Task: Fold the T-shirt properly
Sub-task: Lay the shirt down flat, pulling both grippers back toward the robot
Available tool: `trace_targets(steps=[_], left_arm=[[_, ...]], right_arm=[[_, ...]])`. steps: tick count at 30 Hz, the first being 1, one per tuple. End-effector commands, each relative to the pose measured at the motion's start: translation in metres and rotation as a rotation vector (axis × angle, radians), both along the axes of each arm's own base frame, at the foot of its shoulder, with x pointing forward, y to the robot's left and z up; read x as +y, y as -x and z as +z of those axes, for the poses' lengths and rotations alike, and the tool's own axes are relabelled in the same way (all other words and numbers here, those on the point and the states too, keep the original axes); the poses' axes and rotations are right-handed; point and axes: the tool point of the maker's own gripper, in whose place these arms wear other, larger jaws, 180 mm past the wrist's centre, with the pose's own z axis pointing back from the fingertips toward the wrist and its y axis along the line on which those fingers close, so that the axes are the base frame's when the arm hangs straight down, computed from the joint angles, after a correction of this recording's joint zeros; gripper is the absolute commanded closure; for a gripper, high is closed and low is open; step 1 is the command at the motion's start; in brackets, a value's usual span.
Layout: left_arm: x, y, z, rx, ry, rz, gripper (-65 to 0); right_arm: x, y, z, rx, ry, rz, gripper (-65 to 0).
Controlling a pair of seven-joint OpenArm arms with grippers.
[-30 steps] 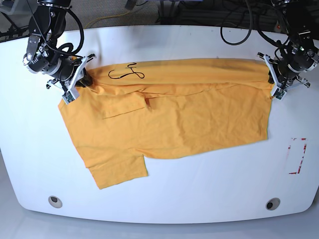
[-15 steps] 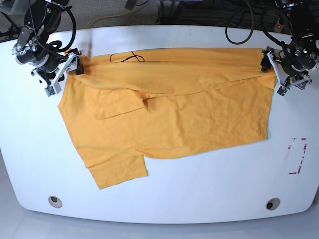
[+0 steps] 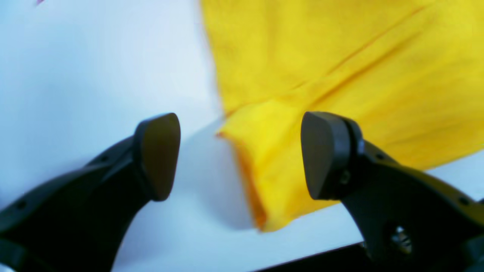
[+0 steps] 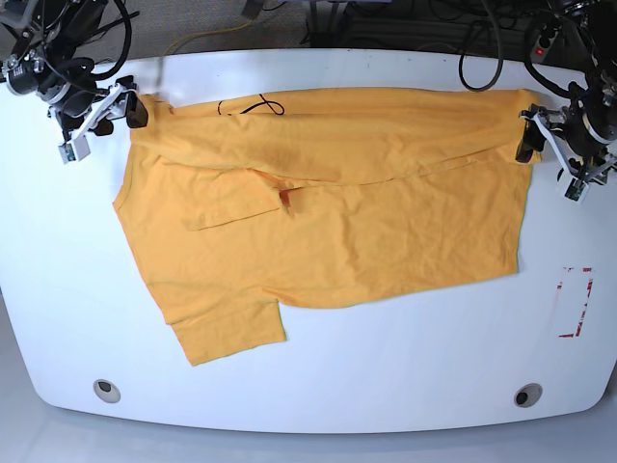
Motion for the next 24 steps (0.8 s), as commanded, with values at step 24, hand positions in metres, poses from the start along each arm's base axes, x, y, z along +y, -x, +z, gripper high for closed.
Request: trace_targets(steps=[24], left_arm=[[0.017,0.06,-0.098,0.318,-0.12,-0.043,-45.7]], right_arm=[[-0.028,0.009,-0.042,0.126,-0.043,-0.114,-27.1]])
